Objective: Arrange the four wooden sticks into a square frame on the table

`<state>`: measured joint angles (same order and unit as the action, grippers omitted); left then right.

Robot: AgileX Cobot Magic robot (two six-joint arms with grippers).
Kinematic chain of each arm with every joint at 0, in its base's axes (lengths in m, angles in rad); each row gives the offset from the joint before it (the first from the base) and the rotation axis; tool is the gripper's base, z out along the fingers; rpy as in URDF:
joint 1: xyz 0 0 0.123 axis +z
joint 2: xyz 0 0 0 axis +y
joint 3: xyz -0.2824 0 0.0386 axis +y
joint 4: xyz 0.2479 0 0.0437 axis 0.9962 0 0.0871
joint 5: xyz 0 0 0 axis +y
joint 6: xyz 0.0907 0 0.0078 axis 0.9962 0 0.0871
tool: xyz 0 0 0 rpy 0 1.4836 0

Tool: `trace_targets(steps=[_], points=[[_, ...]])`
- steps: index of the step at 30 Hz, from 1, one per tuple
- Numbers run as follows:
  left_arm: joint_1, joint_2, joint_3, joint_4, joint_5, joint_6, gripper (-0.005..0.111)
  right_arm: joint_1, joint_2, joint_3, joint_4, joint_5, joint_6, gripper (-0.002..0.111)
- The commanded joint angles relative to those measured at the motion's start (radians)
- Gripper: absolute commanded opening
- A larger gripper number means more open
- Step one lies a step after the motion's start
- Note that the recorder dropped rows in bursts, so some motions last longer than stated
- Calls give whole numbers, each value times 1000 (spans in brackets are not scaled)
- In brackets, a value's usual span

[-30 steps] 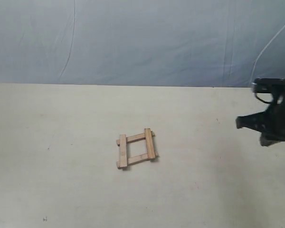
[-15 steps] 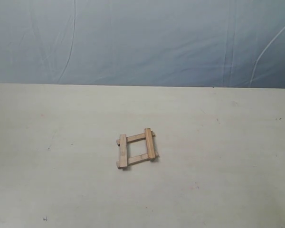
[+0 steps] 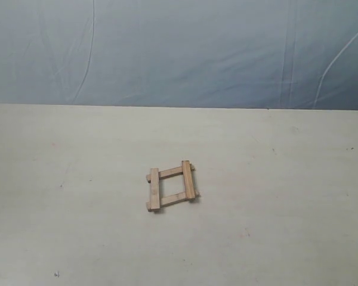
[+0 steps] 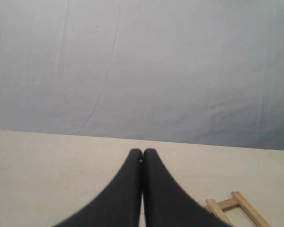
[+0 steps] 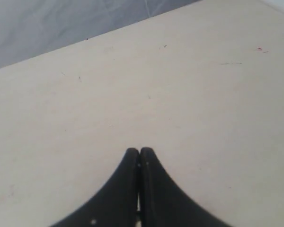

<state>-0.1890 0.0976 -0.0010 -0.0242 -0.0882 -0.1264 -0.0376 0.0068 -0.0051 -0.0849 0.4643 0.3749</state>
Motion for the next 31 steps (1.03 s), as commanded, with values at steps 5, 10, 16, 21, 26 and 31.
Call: trace_targets(steps=[5, 10, 16, 21, 26, 31], points=[[-3, -3, 1, -2, -17, 4, 0, -1, -7, -2, -18, 27, 11, -1], [-3, -3, 1, 3, -17, 4, 0, -1, -7, 5, -30, -76, -132, -1], [58, -3, 1, 3, -17, 4, 0, -1, -7, 5, -37, -93, -169, -1], [104, -7, 1, 3, -17, 4, 0, -1, -7, 5, -34, -95, -169, -1], [131, -16, 1, 3, -17, 4, 0, -1, -7, 5, -35, -97, -169, -1], [131, -16, 1, 3, -17, 4, 0, -1, -7, 5, -35, -97, -169, -1]])
